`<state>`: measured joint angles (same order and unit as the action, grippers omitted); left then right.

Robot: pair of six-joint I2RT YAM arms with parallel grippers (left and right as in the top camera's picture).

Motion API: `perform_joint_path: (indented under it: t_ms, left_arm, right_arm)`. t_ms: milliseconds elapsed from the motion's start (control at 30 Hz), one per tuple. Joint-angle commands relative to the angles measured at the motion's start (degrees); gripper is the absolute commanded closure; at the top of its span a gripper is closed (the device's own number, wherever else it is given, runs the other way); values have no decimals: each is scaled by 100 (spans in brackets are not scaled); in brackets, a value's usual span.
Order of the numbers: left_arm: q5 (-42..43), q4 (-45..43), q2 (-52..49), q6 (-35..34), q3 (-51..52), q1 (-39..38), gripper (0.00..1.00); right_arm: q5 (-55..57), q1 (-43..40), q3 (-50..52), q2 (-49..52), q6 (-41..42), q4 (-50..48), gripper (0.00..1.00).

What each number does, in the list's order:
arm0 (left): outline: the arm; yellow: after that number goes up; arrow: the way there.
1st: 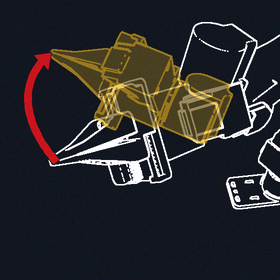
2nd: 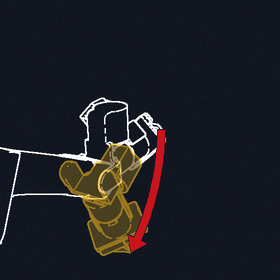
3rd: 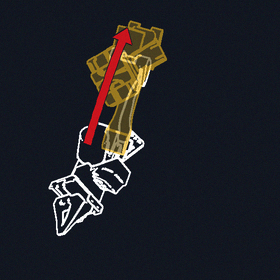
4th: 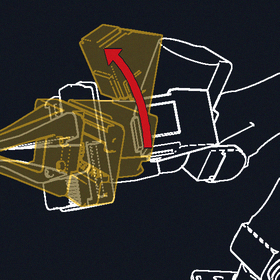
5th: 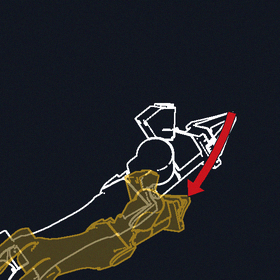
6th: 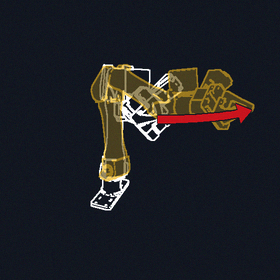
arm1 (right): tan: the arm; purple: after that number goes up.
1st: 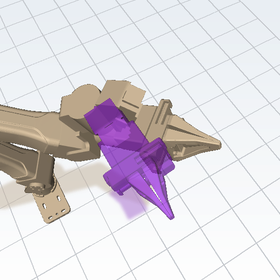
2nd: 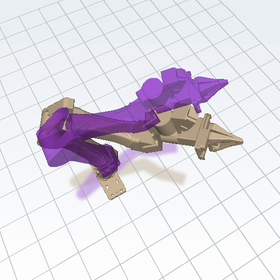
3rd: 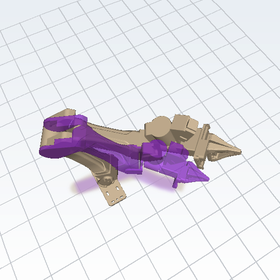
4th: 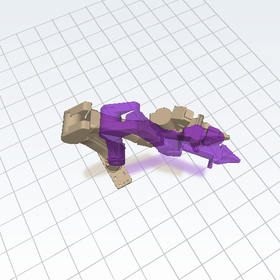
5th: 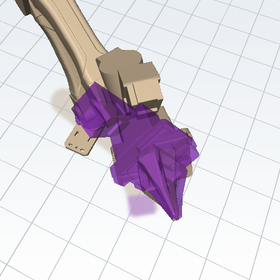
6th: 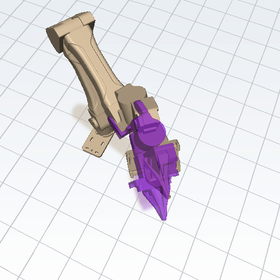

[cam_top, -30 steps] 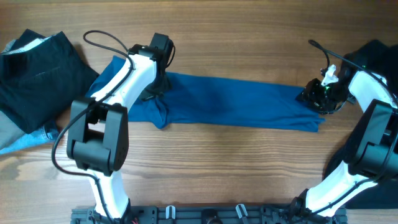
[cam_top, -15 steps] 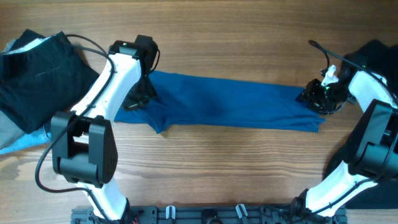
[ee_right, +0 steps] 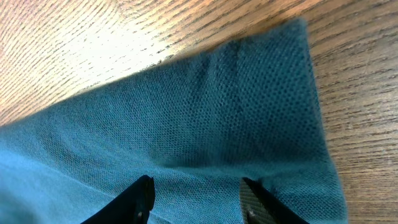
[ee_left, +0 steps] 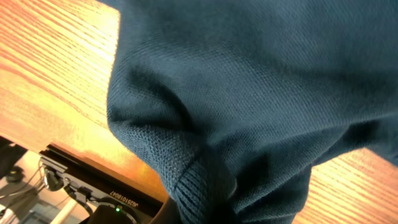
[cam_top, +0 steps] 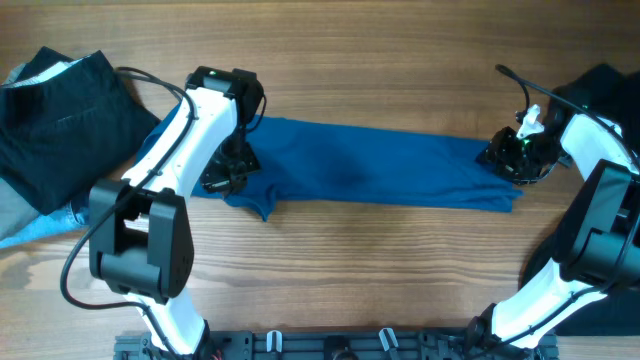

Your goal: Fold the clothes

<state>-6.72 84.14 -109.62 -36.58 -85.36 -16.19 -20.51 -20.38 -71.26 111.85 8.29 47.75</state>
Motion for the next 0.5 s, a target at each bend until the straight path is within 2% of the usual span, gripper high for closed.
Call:
perform_joint_path:
  t_ms: [0, 200, 333, 467]
  left_arm:
    - [74, 144, 63, -31, 0, -160, 95]
    - [72, -68, 66, -15, 0, -229, 94]
    - [120, -870, 66, 33, -105, -162, 96]
    - [627, -1917, 66, 31, -210, -59, 95]
  right_arm:
    - [181, 7, 68, -72, -85, 24, 51]
    - [278, 7, 68, -72, -81, 26, 51]
    - [278, 7, 68, -72, -83, 26, 50]
    - [278, 7, 68, -72, -83, 28, 50]
